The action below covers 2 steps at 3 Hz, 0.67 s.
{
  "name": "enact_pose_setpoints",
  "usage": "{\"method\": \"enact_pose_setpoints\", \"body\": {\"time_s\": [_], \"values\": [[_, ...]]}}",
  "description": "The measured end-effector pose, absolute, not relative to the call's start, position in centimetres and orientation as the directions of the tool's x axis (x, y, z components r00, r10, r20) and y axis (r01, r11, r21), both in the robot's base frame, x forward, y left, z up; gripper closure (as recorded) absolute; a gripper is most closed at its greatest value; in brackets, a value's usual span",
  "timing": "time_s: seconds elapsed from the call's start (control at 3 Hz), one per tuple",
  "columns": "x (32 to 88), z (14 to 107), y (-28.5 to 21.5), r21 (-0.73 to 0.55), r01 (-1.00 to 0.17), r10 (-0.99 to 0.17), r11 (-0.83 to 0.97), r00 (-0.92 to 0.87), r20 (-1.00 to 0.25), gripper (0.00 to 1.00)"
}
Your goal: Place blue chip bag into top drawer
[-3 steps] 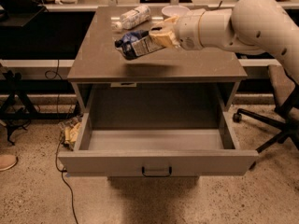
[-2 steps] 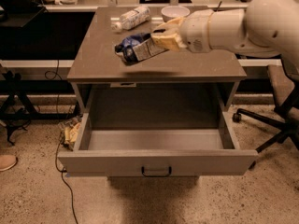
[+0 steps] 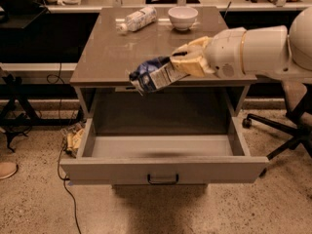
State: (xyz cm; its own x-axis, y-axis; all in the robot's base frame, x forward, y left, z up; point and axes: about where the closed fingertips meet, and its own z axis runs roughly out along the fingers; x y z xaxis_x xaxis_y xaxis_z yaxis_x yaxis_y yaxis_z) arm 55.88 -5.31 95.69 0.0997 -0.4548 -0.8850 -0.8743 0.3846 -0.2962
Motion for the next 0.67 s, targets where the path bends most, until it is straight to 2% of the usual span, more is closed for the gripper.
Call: {"method": "enact_pose_setpoints", "body": {"time_s": [0.33, 0.67], "values": [[55.3, 91.6, -6.7, -0.257, -0.879, -0.517, 0.403, 0.013, -0.856, 1.0], [57.5, 86.1, -8.1, -0.231, -0.872, -0.564, 0.431, -0.061, -0.823, 0.97]]}}
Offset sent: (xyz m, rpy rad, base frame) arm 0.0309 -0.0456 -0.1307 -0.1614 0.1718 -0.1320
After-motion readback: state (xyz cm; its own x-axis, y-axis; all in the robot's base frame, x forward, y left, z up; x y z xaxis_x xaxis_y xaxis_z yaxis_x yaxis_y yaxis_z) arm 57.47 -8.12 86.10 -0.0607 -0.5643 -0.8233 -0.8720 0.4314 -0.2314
